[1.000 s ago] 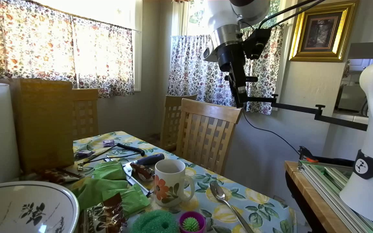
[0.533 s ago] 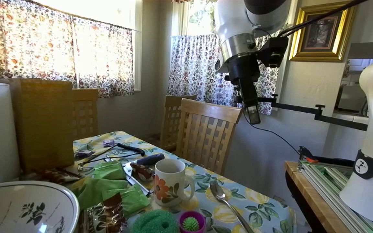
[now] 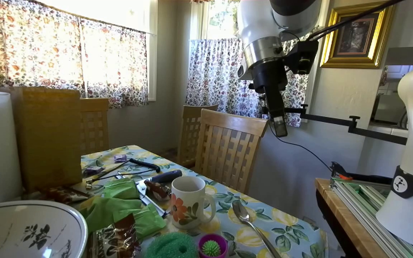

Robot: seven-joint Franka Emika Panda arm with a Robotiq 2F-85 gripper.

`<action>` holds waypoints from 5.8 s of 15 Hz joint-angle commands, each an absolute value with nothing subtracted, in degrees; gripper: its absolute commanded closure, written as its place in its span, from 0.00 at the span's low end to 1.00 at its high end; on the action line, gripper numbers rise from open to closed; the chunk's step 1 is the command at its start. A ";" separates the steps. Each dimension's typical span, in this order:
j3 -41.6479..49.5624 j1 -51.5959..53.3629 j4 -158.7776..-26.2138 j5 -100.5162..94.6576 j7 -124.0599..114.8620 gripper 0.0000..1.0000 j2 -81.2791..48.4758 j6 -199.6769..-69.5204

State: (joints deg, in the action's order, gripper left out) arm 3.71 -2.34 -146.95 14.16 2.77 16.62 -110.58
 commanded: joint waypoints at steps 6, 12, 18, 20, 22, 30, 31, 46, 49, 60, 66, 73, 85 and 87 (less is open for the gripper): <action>4.62 -4.45 -151.98 17.76 -2.91 0.00 17.67 -130.25; 1.63 -5.57 -159.16 13.26 -17.25 0.00 20.47 -138.94; -1.16 -5.06 -158.15 14.12 -28.13 0.00 19.12 -137.84; -1.03 -4.12 -158.13 16.29 -28.40 0.00 19.03 -137.44; -0.82 -3.67 -158.16 17.95 -28.39 0.00 18.42 -138.02; -1.31 -4.55 -158.17 17.69 -30.40 0.00 17.26 -137.55; -1.44 -4.61 -158.17 17.23 -30.77 0.00 16.95 -137.18; -2.95 0.03 -158.29 20.06 -29.44 0.00 -2.60 -149.27; -3.10 0.78 -158.30 22.85 -27.86 0.00 -8.09 -154.08; -9.74 1.12 -158.20 51.07 -12.29 0.00 -12.59 -163.60; -10.16 1.42 -158.00 61.53 -4.82 0.00 -12.34 -164.92; -8.80 3.06 -157.97 61.81 -3.20 0.00 -12.81 -164.00; -7.26 0.95 -157.85 65.14 -1.50 0.07 -9.70 -162.83; -7.45 0.80 -157.85 65.50 -1.32 0.17 -9.76 -162.88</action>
